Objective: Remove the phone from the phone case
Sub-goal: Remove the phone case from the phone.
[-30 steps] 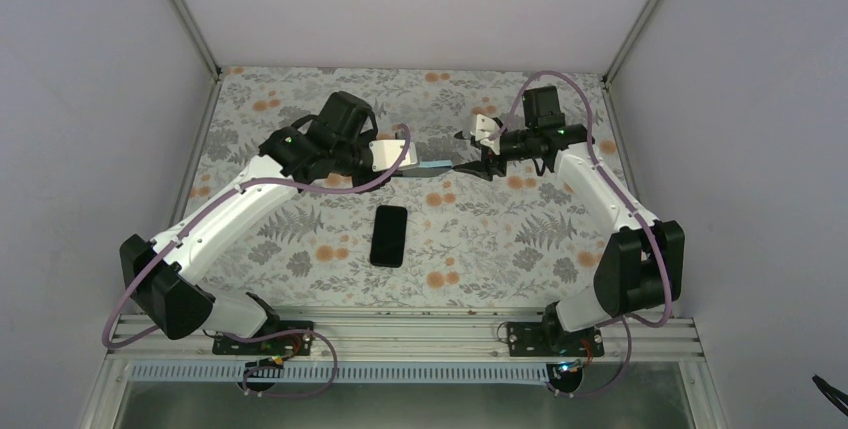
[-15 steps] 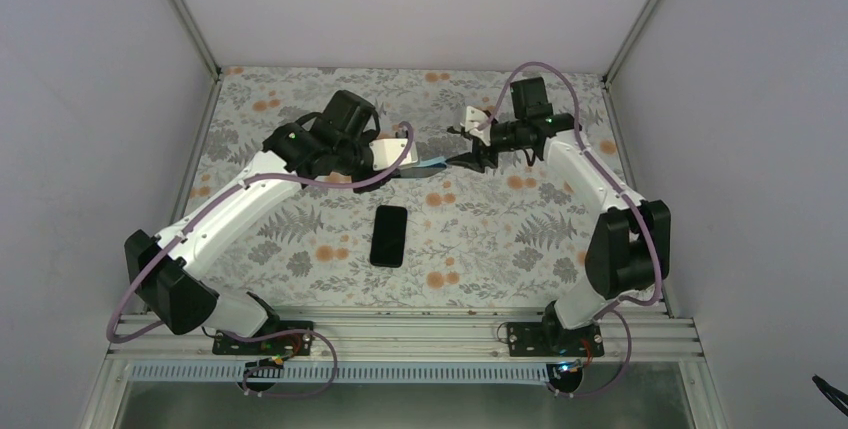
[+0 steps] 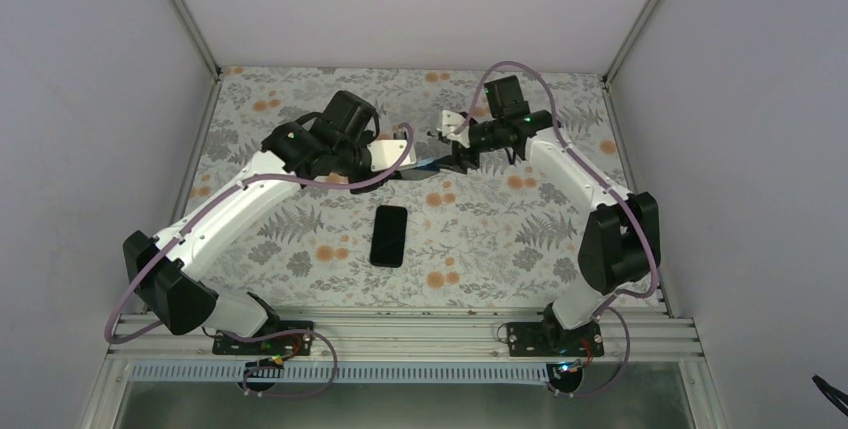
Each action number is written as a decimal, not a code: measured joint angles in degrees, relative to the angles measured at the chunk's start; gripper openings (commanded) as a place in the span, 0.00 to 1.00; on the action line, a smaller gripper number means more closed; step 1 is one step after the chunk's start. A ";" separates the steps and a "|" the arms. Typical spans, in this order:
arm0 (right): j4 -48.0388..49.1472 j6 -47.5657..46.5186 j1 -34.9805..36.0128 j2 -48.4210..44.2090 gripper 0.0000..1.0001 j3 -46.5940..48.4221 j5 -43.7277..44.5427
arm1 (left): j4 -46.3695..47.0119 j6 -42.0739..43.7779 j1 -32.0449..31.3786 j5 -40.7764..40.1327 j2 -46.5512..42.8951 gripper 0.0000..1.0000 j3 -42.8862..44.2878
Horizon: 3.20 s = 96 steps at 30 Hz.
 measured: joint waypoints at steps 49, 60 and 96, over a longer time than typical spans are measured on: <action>-24.65 -19.78 8.57 18.10 0.03 22.60 -11.76 | 2.73 2.05 -0.22 -11.85 -4.66 0.02 -5.55; -24.17 -17.86 9.38 17.33 0.03 22.93 -11.72 | 4.09 2.89 -0.07 -11.28 -8.11 0.25 -8.07; 12.92 64.67 -4.22 15.80 0.03 25.86 8.74 | 70.62 2.84 -2.27 -24.22 -2.34 0.88 -24.04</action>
